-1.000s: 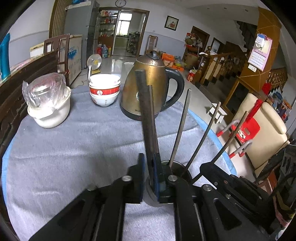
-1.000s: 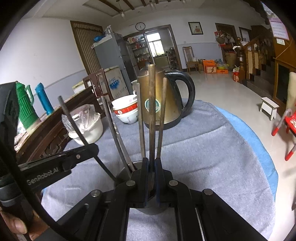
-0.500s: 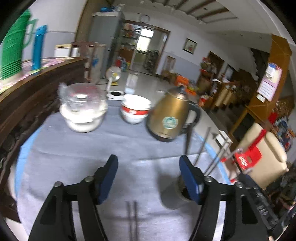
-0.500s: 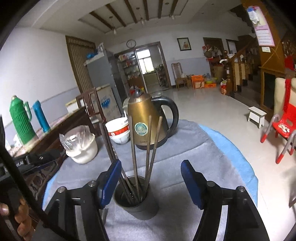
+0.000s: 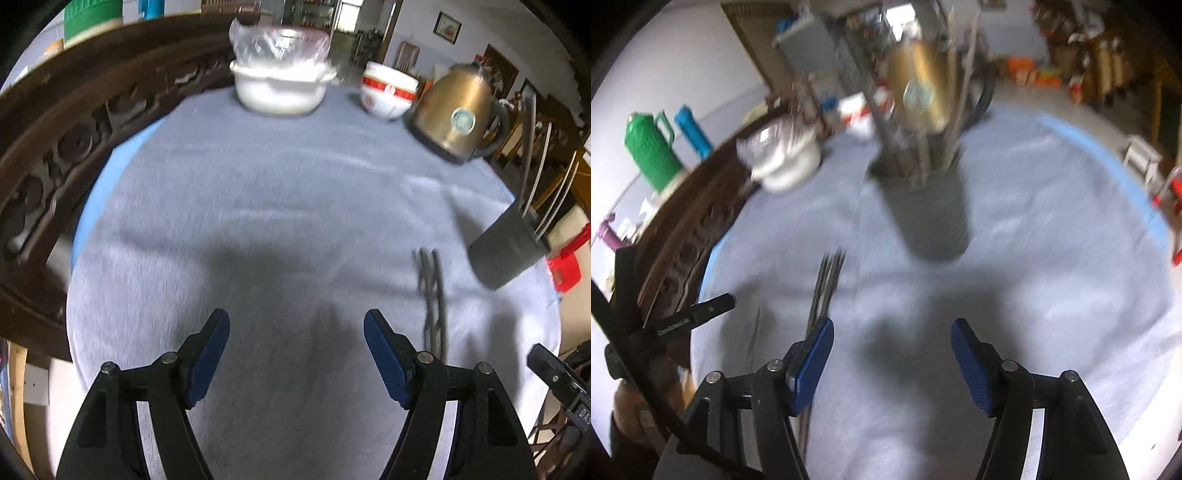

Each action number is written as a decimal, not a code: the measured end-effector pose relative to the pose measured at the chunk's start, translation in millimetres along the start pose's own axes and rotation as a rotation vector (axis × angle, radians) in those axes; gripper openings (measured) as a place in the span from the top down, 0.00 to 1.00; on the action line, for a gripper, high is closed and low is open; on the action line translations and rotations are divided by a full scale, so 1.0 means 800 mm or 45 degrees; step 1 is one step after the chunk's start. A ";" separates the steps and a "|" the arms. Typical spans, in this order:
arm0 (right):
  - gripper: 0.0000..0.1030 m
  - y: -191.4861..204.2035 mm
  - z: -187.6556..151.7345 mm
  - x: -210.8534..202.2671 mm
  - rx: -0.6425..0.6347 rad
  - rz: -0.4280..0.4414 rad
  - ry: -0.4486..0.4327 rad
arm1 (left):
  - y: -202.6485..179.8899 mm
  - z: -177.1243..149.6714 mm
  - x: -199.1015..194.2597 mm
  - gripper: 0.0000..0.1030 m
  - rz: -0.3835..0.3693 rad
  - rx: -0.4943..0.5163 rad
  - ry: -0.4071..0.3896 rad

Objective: Organize utensils
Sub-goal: 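Move both open grippers back over the last chopsticks on the cloth, then grasp a dark chopstick with the right gripper while the left gripper grasps another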

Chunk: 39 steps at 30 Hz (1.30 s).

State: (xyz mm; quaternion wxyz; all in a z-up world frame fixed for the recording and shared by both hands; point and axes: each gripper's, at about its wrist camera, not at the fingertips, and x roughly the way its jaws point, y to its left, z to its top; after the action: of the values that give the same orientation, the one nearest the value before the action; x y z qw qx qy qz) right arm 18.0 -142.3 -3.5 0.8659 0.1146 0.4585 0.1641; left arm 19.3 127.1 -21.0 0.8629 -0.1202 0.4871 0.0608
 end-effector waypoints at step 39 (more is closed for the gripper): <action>0.92 0.010 0.019 0.097 -0.038 -0.073 0.381 | -0.056 -0.006 0.010 0.27 -0.190 0.055 0.174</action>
State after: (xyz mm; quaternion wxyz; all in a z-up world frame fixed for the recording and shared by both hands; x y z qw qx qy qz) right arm 70.4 -105.4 -50.7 0.7938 0.0628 0.5830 0.1616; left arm 29.6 82.5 -23.8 0.8323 -0.1414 0.5355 -0.0225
